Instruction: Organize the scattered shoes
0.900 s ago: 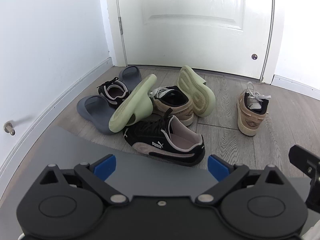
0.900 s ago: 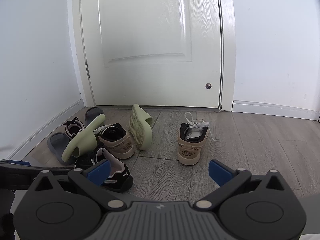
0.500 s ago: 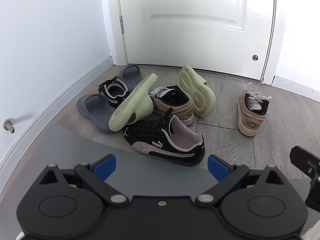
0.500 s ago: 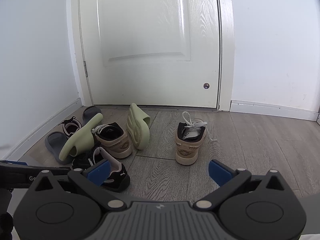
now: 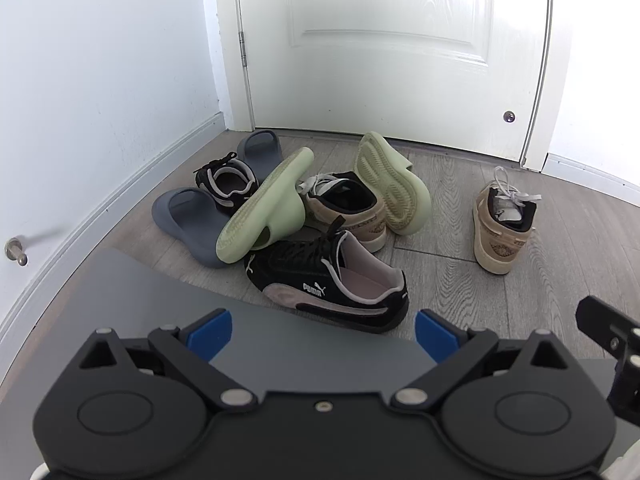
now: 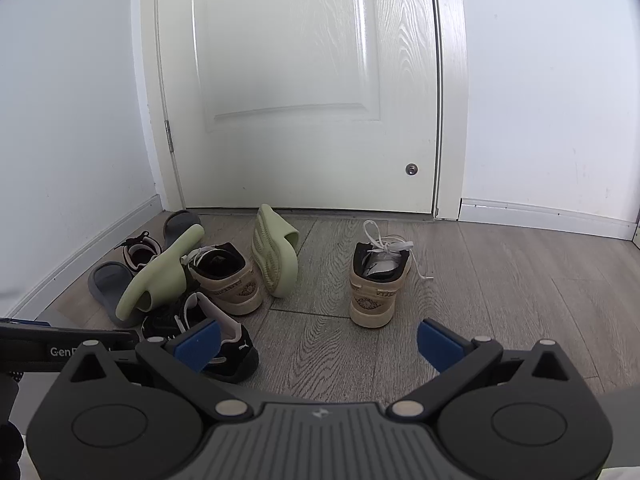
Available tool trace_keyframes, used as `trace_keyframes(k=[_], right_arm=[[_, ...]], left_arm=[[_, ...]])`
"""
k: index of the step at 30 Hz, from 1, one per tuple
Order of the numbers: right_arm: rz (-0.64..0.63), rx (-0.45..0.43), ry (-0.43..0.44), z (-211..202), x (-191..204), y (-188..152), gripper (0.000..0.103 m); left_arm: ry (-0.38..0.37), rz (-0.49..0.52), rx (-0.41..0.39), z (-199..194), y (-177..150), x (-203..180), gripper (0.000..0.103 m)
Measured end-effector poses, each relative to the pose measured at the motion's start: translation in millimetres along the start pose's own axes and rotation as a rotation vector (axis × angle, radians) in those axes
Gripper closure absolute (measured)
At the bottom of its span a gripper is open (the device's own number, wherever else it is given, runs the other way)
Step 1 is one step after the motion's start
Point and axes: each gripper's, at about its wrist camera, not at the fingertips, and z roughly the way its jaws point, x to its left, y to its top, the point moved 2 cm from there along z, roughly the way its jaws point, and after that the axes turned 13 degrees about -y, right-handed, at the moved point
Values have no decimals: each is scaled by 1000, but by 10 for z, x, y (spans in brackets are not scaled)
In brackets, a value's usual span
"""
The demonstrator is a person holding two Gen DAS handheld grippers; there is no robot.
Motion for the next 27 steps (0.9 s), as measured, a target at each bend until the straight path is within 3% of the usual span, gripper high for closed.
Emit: trace_keyframes(k=[1,9,11,18,23,27], right_arm=[[0,0,1,0,-20,-2,0],[-1,1,5,-12,-71,8,0],[4,-1,12,-17,-112,11,0],[24,-34,31,41,-65,10,0],[48,-90,59,92,-73,81,0],[86,-70,87,325,-50,282,1]], left_arm=[[-4,-6,6,65,110,121,4],[-6,1,0,-40,10,-45,4],[-16,-5,6,76,107,140,4],[-37,-24,-23,60,47,78,4],[-84,-64,-23,227,232,335,5],[-115,-85,-36,390,475,565,8]])
